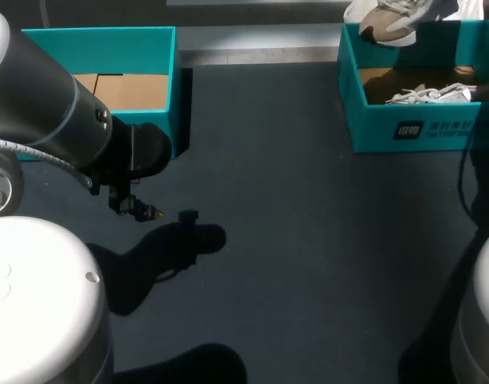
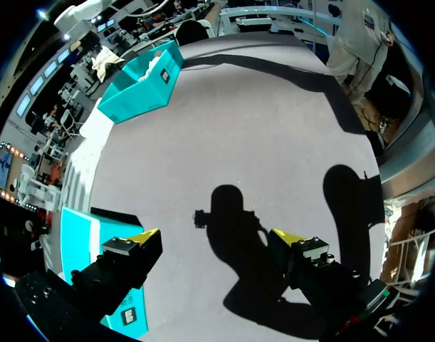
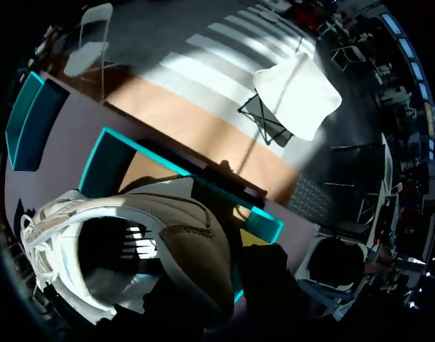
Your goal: Take the shoe out of the shoebox, open the shoe tongue, remove and reinsert the insole, then place the shoe into the shoebox
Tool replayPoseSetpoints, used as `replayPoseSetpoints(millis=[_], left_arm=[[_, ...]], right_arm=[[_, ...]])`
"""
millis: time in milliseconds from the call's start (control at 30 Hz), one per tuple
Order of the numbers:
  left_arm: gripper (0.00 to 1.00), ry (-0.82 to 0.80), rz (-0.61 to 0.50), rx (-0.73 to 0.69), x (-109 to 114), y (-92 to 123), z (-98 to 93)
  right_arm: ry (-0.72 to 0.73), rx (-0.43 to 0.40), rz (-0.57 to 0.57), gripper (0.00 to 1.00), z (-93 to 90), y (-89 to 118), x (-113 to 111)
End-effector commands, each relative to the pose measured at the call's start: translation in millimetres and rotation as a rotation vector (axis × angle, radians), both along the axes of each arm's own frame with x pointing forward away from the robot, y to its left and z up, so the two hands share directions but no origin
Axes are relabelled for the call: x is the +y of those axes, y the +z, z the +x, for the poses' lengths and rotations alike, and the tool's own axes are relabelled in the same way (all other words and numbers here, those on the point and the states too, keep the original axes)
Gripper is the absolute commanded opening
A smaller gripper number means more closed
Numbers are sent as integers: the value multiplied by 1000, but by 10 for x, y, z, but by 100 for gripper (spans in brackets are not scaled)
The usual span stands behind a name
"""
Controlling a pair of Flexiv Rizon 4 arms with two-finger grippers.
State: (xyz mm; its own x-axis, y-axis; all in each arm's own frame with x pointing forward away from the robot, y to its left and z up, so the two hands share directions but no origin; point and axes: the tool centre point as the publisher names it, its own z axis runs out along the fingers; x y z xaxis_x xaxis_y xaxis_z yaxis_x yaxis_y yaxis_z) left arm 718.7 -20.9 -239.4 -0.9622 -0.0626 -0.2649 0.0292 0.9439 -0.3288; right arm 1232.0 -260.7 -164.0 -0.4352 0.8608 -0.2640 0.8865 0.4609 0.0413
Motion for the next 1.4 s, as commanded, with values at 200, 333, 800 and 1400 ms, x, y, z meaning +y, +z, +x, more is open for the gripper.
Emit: replayPoseSetpoints(millis=[200,333,800,1400], left_arm=[[100,-1,-1,-1,15,2,-17],[100,-1,-1,-1,15,2,-17],[100,-1,-1,-1,15,2,-17],[100,-1,-1,-1,15,2,-17]], right_arm=[[-99,-13,59,0,-163,79,-282],[-109,-22,43,0,-231,58,-263],[470,-118,3,0,-755,107,-258],[317,-171,-33,0,-558,-124,-565]])
